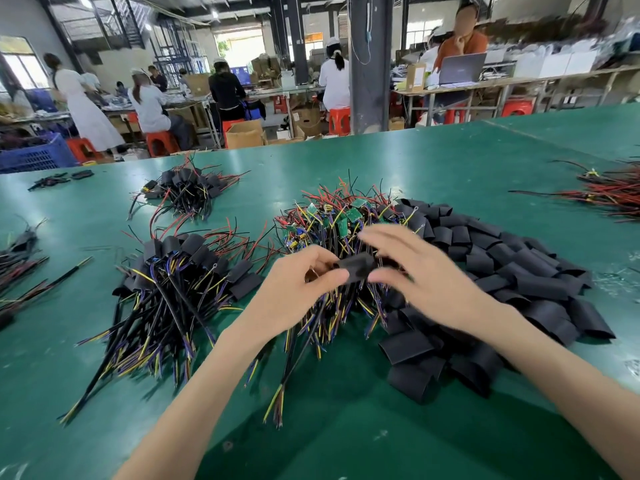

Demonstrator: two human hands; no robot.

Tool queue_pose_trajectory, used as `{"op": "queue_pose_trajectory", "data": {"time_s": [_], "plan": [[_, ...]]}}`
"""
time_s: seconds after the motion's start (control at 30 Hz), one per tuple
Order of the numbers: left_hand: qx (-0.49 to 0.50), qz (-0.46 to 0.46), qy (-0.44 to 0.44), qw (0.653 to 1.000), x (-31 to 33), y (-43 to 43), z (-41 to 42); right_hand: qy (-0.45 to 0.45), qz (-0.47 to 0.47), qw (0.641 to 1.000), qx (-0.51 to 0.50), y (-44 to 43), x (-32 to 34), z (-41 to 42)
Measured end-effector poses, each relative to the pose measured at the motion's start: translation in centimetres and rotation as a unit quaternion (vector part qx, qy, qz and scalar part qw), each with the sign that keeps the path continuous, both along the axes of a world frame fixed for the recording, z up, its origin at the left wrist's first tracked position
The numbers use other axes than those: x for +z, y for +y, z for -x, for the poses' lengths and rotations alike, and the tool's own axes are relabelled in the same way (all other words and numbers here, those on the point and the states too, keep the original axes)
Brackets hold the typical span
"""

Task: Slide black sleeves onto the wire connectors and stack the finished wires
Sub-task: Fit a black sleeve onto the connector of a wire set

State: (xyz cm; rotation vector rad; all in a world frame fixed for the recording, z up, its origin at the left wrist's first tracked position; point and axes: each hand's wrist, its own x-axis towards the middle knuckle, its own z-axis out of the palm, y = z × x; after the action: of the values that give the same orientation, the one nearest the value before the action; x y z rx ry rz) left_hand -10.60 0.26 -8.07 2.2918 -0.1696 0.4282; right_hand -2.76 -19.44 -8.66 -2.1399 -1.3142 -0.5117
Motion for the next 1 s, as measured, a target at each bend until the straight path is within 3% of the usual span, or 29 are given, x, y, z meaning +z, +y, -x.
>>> {"op": "queue_pose_trajectory", "data": {"time_s": [0.13, 0.2, 0.27, 0.33, 0.43, 0.57, 0.67, 0.83, 0.9, 1.0], "plan": [[0.105, 0.091, -0.111, 0.984, 1.6, 2.3, -0.1, -0.03, -0.092, 0.977, -0.189, -2.5, 0.8, -3.1], [0.183, 0.121, -0.171, 0.961, 2.4, 4.3, -0.1, 0.042, -0.006, 0.97, -0.241, -4.1, 1.0, -4.6], [0.268, 0.103, -0.2, 0.937, 2.7, 6.8, 0.0, 0.145, 0.159, 0.949, -0.231, -5.5, 0.9, -5.5], [0.346, 0.077, -0.18, 0.917, 2.6, 9.5, 0.2, 0.203, 0.289, 0.908, -0.223, -6.2, 0.7, -6.0], [0.464, 0.026, -0.084, 0.881, 1.4, 12.5, 0.5, 0.197, 0.368, 0.88, -0.226, -6.4, 0.3, -6.1], [0.564, -0.046, 0.047, 0.823, 0.0, 13.7, 0.6, 0.161, 0.382, 0.881, -0.227, -6.1, -0.2, -6.4], [0.599, -0.071, 0.013, 0.797, -0.4, 12.9, 0.6, 0.157, 0.355, 0.894, -0.224, -6.0, -0.4, -6.7], [0.576, -0.139, -0.109, 0.798, 0.4, 10.5, 0.0, 0.148, 0.284, 0.908, -0.271, -5.8, -0.7, -6.9], [0.525, -0.141, -0.147, 0.826, 1.2, 8.6, -0.9, 0.103, 0.233, 0.918, -0.304, -5.5, -0.7, -6.8], [0.397, -0.146, -0.126, 0.897, 1.8, 4.8, -3.6, 0.073, 0.149, 0.927, -0.337, -4.8, -0.8, -6.2]]}}
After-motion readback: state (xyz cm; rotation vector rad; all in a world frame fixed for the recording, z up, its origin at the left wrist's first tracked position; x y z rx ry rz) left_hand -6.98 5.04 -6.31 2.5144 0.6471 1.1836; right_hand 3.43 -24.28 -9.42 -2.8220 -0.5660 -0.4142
